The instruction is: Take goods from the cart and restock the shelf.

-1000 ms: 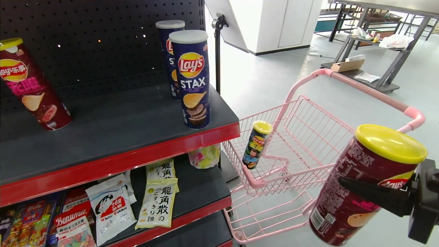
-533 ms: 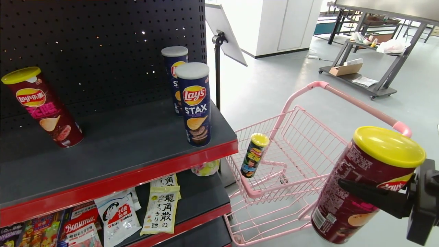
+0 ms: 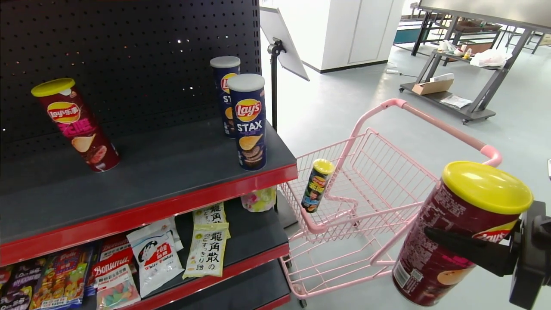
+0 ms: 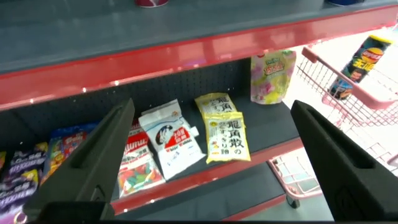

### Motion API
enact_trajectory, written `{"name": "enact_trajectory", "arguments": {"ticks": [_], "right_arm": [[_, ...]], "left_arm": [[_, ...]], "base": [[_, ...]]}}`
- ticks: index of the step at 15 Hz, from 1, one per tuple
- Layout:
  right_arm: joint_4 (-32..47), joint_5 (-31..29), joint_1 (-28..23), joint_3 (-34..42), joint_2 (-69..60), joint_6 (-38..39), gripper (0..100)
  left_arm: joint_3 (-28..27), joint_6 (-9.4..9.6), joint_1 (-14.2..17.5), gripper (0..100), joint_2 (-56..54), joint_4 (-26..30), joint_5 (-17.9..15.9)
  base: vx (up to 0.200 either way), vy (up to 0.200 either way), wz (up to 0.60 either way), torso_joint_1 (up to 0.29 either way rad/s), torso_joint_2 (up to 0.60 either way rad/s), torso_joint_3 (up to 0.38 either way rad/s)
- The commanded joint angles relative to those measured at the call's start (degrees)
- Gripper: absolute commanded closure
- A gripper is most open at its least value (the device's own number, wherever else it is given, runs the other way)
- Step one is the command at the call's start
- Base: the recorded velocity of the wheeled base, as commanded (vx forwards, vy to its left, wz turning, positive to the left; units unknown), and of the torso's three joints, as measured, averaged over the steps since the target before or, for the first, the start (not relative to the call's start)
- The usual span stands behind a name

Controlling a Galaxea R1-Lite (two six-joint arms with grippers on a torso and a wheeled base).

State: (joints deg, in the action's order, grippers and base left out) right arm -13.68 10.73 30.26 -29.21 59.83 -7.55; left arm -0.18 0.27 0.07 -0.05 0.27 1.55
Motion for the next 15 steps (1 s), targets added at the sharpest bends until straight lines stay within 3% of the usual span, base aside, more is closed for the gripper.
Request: {"name": "enact_trajectory", "arguments": {"ticks": [1, 9, 12, 15], "right_arm": [[0.0, 0.0, 0.0, 0.4, 0.0, -0.1, 100], [-0.3, -0.4, 0.2, 1.4, 0.2, -0.8, 100], [-0.5, -0.4, 0.1, 1.4, 0.5, -1.5, 100], [-0.6, -0.2, 0.1, 0.6, 0.8, -1.1, 100]], "left_arm": [[0.0, 0.00, 0.0, 0, 0.0, 0.0, 0.0], [0.0, 0.00, 0.0, 0, 0.0, 0.0, 0.0], [0.0, 0.08, 0.0, 0, 0.0, 0.0, -0.1], [0.0, 0.17, 0.0, 0, 0.0, 0.0, 0.0]], "base": [[0.000, 0.000, 0.60, -0.017, 0.00, 0.002], [0.000, 0.000, 0.60, 0.002, 0.00, 0.002], [0.000, 0.000, 0.00, 0.000, 0.00, 0.000], [0.000, 0.200, 0.00, 0.004, 0.00, 0.004]]}}
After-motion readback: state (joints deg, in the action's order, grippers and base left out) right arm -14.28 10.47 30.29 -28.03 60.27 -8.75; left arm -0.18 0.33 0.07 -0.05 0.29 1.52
